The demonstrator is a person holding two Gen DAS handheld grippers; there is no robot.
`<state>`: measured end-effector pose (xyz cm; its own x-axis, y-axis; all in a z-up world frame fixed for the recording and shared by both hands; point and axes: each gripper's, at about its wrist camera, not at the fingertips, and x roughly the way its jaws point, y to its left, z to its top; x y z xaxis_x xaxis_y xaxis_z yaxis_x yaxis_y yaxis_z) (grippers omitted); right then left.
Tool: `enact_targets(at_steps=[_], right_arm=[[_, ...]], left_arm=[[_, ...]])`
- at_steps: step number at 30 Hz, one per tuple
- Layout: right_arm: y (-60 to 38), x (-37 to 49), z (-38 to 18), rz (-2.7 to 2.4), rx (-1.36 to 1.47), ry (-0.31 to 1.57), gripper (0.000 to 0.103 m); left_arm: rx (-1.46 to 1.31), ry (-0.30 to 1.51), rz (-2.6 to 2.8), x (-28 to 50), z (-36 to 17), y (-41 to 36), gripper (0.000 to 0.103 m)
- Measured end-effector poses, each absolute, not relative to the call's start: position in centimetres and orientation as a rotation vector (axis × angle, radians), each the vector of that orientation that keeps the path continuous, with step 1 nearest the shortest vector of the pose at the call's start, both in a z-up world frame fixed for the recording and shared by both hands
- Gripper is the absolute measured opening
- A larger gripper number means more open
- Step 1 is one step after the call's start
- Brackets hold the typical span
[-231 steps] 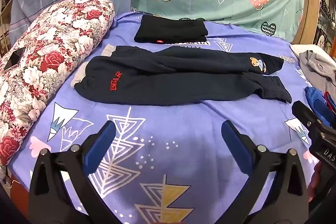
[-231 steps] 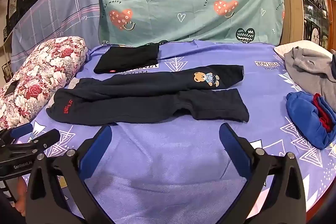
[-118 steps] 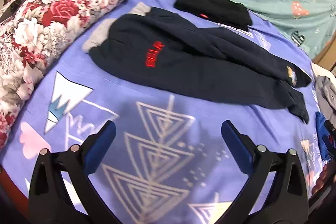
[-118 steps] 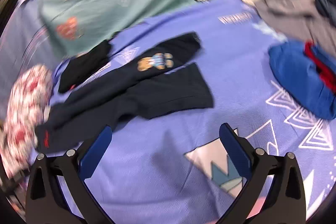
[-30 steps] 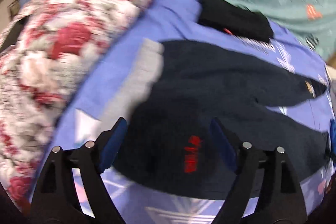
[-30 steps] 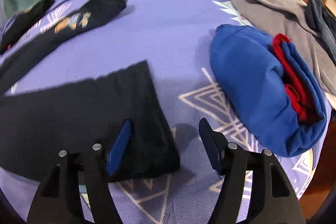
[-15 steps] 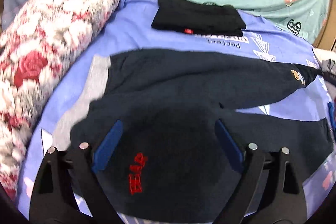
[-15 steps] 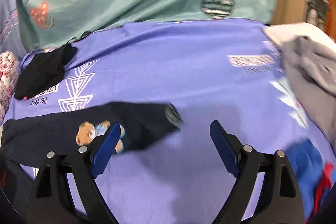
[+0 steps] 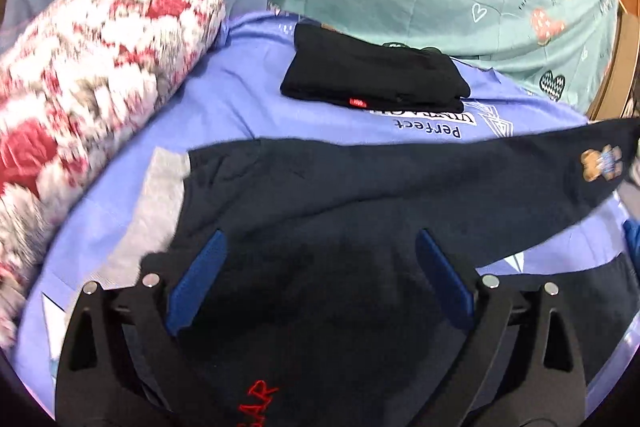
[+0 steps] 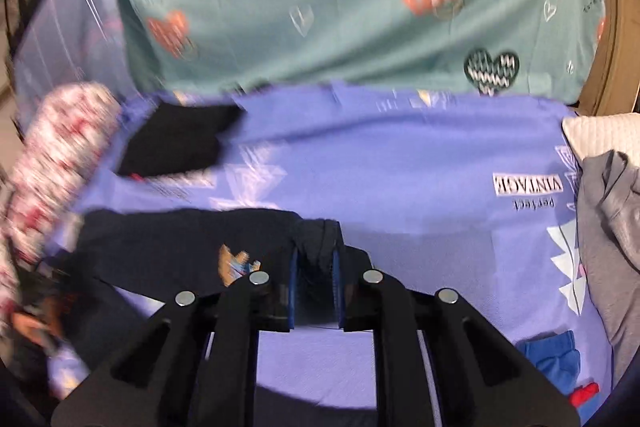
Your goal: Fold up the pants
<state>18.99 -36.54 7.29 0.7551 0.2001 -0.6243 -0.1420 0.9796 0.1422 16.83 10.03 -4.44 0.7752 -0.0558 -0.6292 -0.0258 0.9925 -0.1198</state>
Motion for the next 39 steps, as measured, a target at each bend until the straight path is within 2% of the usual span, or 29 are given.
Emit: enact_targets(at_steps=[3, 5, 8, 10, 12, 14, 20, 25, 28, 29, 30, 32, 36, 39], right_arm=[[-36.2, 18.9, 10.1, 0.167, 0.093, 0.657, 0.014], [-35.6, 21.2, 8.9, 0.065, 0.025, 0.699, 0.014], [-36.9, 27.4, 2.6, -0.082, 0.035, 0.852, 0.015], [-38.0, 29.9, -1.0, -0.123, 0.079, 0.877, 0.019], [-38.7, 31.0, -3.8, -0.221, 0.072, 0.867, 0.061], [-38.8, 30.3, -4.4, -0.289, 0.041, 0.826, 0.070], [-41.9, 25.2, -4.1, -0.301, 0.123, 0.844, 0.072], [-42.3, 23.6, -7.1, -0.240, 0.199, 0.907, 0.072], [-41.0, 24.6, -9.0, -0.193, 0.204, 0.945, 0.065], [-40.8, 24.7, -9.2, -0.181, 0.210, 0.943, 0.052], [-40.4, 24.9, -9.2, -0.161, 0.216, 0.926, 0.033], [-39.4, 25.1, -8.6, -0.204, 0.158, 0.911, 0.013], [-39.7, 23.4, -6.3, -0.315, 0.091, 0.905, 0.011], [-40.5, 22.5, -7.3, -0.345, 0.063, 0.990, 0.012]], left_arm=[[-0.163, 0.691, -0.007, 17.0, -5.0, 10.8, 0.097], [-0.188, 0.698, 0.006, 17.3, -5.3, 11.3, 0.097], [-0.204, 0.695, 0.013, 17.3, -5.3, 11.6, 0.097], [-0.199, 0.680, 0.021, 17.1, -5.0, 11.6, 0.097], [-0.193, 0.671, 0.027, 16.9, -4.8, 11.7, 0.097], [-0.196, 0.662, 0.030, 16.7, -4.6, 11.9, 0.097], [-0.247, 0.667, 0.017, 16.8, -4.8, 12.4, 0.098], [-0.232, 0.668, -0.003, 16.7, -5.0, 11.6, 0.098], [-0.229, 0.669, 0.003, 16.7, -5.2, 11.6, 0.098], [-0.238, 0.673, 0.002, 16.7, -5.3, 11.7, 0.098], [-0.247, 0.675, 0.004, 16.8, -5.3, 11.9, 0.098], [-0.260, 0.687, 0.005, 16.9, -5.6, 12.1, 0.098], [-0.281, 0.706, 0.004, 17.2, -5.9, 12.5, 0.098], [-0.279, 0.711, 0.002, 17.3, -6.0, 12.3, 0.099]])
